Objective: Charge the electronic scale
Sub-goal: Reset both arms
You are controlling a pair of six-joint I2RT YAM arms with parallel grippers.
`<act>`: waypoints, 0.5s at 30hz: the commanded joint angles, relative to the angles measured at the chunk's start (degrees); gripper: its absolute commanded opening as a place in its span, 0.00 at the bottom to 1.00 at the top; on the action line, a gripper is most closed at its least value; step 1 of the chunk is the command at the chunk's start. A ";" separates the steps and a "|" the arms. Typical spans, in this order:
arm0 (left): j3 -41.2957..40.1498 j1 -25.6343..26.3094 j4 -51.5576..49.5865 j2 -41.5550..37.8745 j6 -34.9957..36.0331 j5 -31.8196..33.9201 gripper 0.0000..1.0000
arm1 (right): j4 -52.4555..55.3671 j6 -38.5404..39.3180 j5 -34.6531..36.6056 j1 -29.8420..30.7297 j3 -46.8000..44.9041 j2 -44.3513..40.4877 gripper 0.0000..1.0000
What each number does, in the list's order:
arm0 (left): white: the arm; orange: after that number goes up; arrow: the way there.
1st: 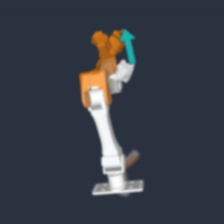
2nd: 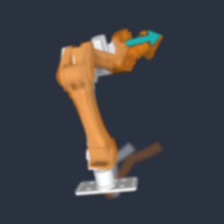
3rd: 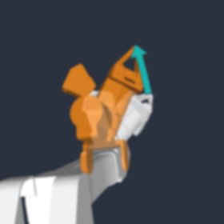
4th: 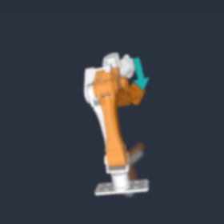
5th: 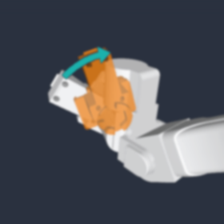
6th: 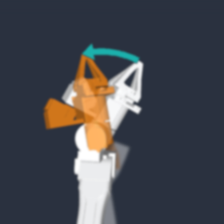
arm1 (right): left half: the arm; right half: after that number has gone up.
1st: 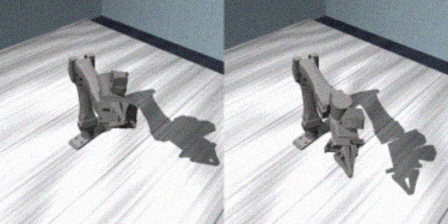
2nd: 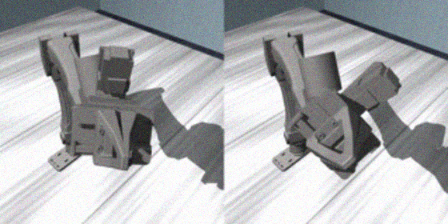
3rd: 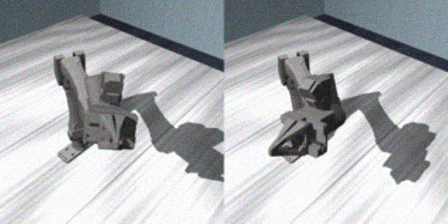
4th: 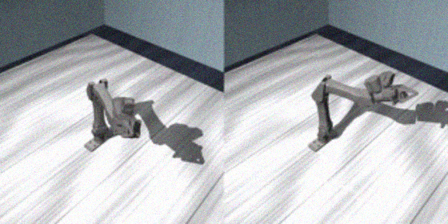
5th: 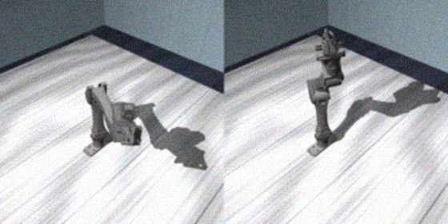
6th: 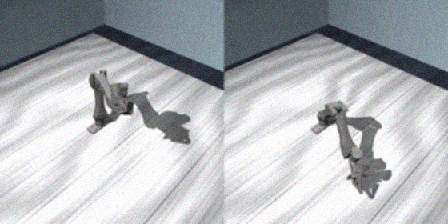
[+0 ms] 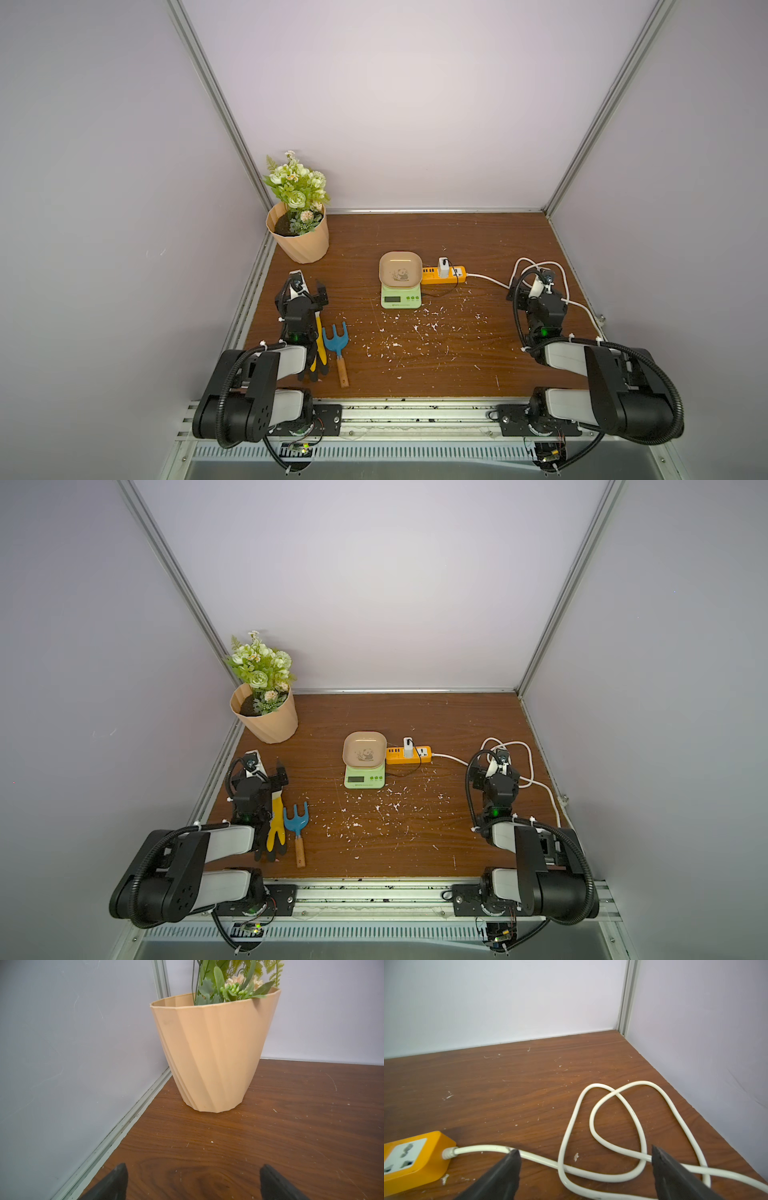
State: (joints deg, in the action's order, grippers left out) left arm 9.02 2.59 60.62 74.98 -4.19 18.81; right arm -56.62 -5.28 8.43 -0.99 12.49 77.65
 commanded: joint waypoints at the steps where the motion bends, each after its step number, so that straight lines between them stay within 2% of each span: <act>1: -0.27 -0.74 6.99 1.39 0.64 -4.06 1.00 | -8.11 1.57 -4.20 -0.15 1.34 3.33 1.00; 3: -0.74 -0.74 8.55 2.29 0.99 -5.04 1.00 | -8.22 2.87 -6.28 0.09 1.58 4.01 1.00; 8: -1.99 -0.54 13.83 6.09 1.95 -6.88 1.00 | -11.56 3.57 -5.19 1.09 0.72 6.46 0.99; 10: -2.16 1.54 16.96 9.00 3.84 -5.59 0.99 | -15.69 6.17 -7.06 2.47 0.16 9.04 0.99; 12: -1.46 3.57 16.42 9.72 5.76 -3.27 0.99 | -12.64 8.17 -5.85 4.25 1.29 8.62 1.00; 15: -1.38 3.74 16.65 10.01 6.03 -3.23 0.99 | -12.27 7.65 -4.58 4.33 1.61 8.75 0.99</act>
State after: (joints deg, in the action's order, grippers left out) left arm 7.49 5.43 72.29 84.99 -0.25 14.44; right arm -65.08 0.03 3.53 3.05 12.64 86.52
